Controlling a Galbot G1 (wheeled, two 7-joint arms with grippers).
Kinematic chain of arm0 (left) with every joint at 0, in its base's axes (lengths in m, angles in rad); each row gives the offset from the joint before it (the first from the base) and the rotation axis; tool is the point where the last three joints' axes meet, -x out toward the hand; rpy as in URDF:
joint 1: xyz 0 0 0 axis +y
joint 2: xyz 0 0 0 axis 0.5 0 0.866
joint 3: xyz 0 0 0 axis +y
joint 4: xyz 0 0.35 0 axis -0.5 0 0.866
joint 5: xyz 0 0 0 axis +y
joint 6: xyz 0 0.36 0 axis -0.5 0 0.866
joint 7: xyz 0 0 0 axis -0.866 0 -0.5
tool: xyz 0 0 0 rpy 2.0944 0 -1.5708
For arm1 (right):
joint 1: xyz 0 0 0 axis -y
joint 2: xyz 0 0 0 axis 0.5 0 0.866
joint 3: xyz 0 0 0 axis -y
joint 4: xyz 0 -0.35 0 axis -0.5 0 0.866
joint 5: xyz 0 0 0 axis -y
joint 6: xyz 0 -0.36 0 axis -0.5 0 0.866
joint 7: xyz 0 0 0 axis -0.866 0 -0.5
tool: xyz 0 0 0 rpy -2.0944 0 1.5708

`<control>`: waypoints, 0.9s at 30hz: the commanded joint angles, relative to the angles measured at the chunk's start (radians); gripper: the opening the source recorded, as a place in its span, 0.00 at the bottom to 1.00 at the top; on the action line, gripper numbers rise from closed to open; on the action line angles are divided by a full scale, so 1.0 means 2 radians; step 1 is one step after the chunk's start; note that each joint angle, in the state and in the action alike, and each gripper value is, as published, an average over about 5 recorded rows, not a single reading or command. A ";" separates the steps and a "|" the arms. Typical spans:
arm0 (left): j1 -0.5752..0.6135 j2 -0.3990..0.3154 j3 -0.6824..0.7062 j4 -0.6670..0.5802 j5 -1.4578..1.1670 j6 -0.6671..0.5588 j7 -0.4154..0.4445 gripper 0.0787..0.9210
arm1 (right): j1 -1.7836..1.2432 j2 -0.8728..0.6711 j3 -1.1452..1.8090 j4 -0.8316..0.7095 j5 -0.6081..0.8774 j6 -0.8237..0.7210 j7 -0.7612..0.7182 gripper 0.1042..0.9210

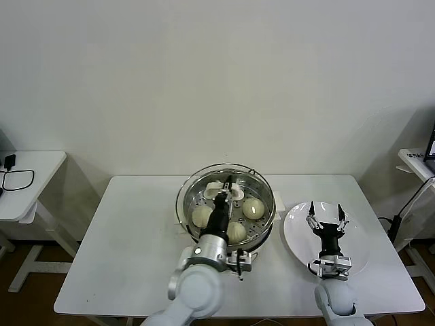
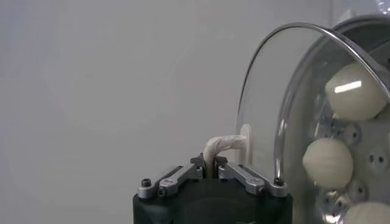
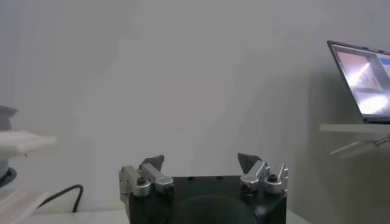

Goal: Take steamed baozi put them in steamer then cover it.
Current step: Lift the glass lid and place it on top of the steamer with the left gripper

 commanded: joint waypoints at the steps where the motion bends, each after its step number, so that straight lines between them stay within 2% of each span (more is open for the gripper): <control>1: -0.039 -0.047 0.040 0.062 0.055 0.027 0.030 0.14 | 0.000 0.002 0.004 -0.004 -0.003 0.001 -0.001 0.88; 27: -0.043 -0.068 0.023 0.116 0.070 0.025 0.027 0.14 | 0.007 0.005 0.002 -0.012 -0.011 0.002 0.000 0.88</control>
